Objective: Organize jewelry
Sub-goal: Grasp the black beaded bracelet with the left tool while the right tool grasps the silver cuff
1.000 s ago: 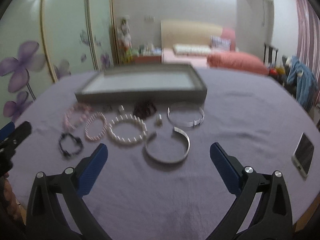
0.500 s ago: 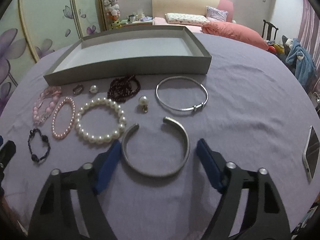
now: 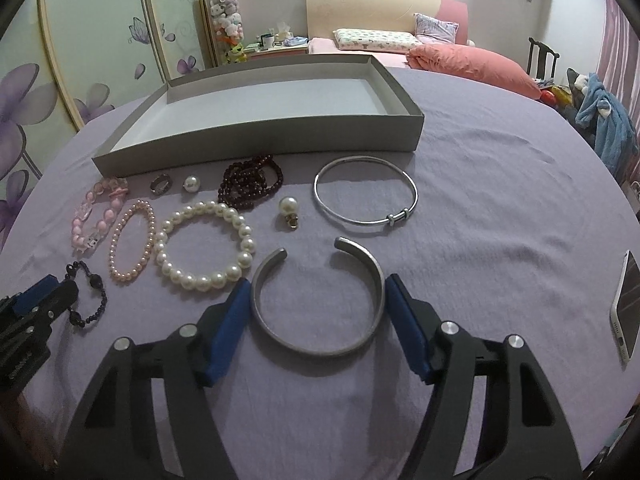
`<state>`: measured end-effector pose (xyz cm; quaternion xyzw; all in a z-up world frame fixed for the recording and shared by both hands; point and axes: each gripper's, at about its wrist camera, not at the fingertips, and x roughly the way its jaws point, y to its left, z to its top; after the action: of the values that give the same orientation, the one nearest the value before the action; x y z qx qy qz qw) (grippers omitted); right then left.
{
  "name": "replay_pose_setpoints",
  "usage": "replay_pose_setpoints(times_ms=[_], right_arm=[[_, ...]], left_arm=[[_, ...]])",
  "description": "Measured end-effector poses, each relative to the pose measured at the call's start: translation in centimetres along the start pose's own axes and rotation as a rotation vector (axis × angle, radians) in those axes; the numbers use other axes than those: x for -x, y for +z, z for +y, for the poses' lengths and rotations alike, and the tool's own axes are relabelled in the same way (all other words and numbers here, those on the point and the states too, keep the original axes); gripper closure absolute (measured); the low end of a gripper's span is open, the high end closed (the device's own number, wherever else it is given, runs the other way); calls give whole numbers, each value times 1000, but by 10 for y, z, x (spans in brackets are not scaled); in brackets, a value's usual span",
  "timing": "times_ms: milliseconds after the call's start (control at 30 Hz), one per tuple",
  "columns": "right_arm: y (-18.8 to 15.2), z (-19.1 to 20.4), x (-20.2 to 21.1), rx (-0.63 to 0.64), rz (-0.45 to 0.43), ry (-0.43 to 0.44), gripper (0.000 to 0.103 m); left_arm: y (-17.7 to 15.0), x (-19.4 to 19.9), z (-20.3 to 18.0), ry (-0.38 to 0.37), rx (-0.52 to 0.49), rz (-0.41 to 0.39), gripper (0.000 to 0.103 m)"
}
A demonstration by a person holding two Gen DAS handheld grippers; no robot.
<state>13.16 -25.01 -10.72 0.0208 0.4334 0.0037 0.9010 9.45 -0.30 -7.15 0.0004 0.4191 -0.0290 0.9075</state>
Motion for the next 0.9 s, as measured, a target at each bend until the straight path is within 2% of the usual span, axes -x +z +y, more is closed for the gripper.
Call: replay_pose_setpoints(times_ms=[100, 167, 267, 333, 567, 667, 733, 900], right_arm=[[0, 0, 0, 0, 0, 0, 36], [0, -1, 0, -2, -1, 2, 36], [1, 0, 0, -3, -1, 4, 36], [1, 0, 0, -3, -2, 5, 36], [2, 0, 0, -6, -4, 10, 36], [1, 0, 0, -6, -4, 11, 36], [1, 0, 0, -6, -4, 11, 36], [1, 0, 0, -6, -5, 11, 37]], left_arm=[[1, -2, 8, 37, -12, 2, 73], [3, -2, 12, 32, -7, 9, 74], [5, 2, 10, -24, -10, -4, 73], [7, 3, 4, -16, -35, -13, 69], [14, -10, 0, 0, -57, 18, 69], [16, -10, -2, -13, -70, 24, 79], [16, -11, -1, -14, -70, 25, 91], [16, -10, 1, -21, -63, 21, 91]])
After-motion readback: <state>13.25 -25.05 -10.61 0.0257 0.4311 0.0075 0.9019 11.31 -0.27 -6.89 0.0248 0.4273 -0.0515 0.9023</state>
